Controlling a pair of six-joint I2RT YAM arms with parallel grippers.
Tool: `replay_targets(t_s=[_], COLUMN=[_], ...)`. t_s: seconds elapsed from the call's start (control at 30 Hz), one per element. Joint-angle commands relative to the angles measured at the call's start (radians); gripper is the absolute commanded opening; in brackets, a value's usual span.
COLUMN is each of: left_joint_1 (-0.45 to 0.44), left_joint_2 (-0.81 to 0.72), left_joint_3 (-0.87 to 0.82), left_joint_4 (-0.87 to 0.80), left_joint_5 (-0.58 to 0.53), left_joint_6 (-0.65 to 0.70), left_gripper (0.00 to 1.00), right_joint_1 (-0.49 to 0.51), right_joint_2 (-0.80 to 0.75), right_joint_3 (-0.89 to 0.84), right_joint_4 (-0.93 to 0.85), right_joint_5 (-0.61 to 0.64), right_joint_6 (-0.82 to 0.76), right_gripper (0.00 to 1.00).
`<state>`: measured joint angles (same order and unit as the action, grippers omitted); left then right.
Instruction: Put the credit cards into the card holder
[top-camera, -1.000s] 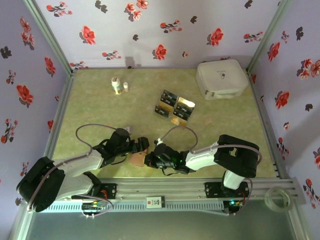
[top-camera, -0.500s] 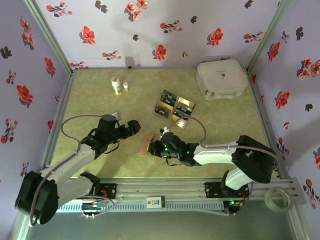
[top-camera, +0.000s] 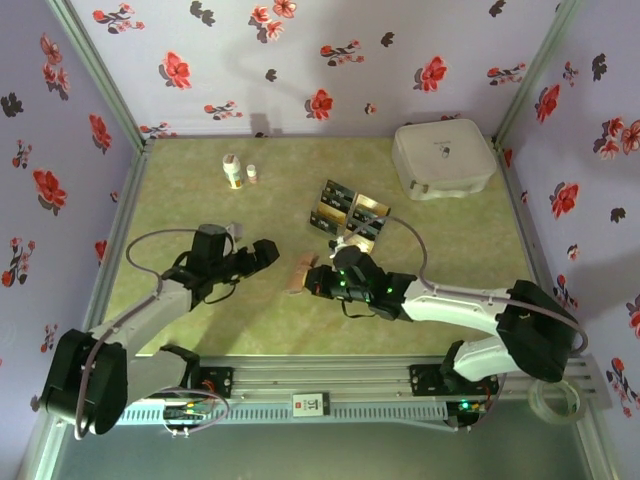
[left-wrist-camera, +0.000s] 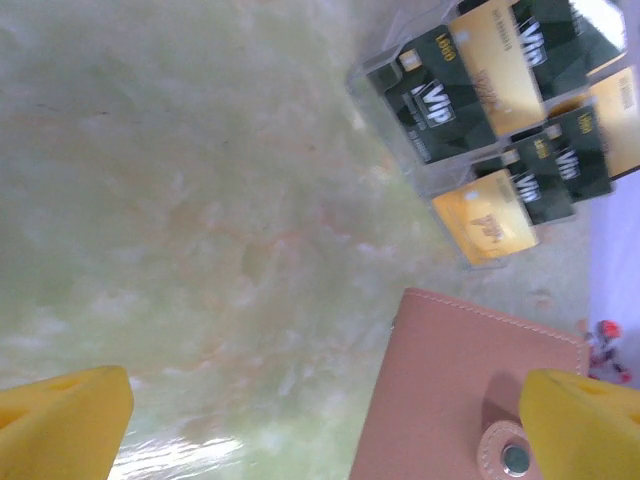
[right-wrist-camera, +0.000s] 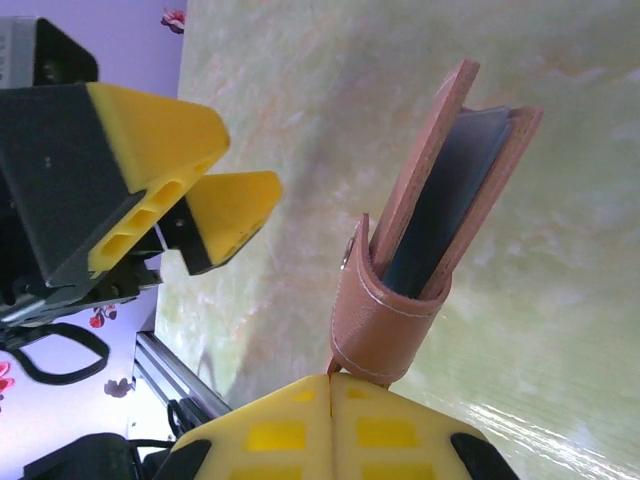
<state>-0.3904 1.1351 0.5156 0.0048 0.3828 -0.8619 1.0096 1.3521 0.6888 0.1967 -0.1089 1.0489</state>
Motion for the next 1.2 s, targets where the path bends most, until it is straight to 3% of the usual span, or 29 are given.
replay_targets(t_s=[0.0,0.43,0.6,0.73,0.9,1.07,1.17], left_joint_1=[0.017,0.033,0.039,0.047,0.071,0.094,0.096], left_joint_2=[0.025,0.066,0.094,0.092,0.063,0.009,-0.015], left_joint_3=[0.011,-0.004,-0.04,-0.052,-0.045,-0.017,-0.011], left_joint_4=[0.155,0.512,0.721,0.778,0.631,0.353,0.233], left_joint_5=[0.086,0.149,0.155,0.158,0.17,0.169,0.165], left_joint_6=[-0.113,-0.439,-0.575,-0.608,-0.485,-0.287,-0.194], left_gripper=[1.0,1.0,1.0,0.97,0.97,1.0,1.0], right_joint_1=[-0.011,-0.017,-0.017,-0.023,-0.052,-0.056,-0.054], right_joint_2=[-0.024,0.071,0.122,0.125,0.108,0.026,-0.049], right_joint_3=[0.069,0.239,0.237,0.198,0.138,0.048,-0.006], right_joint_4=[-0.004,0.08,0.136,0.15,0.119,-0.013,-0.11], right_joint_5=[-0.015,-0.048,-0.059,-0.044,-0.029,0.024,0.057], right_joint_6=[-0.039,-0.039,-0.019,-0.015,-0.024,-0.064,-0.075], right_gripper=[0.0,0.0,0.0,0.0,0.0,0.0,0.12])
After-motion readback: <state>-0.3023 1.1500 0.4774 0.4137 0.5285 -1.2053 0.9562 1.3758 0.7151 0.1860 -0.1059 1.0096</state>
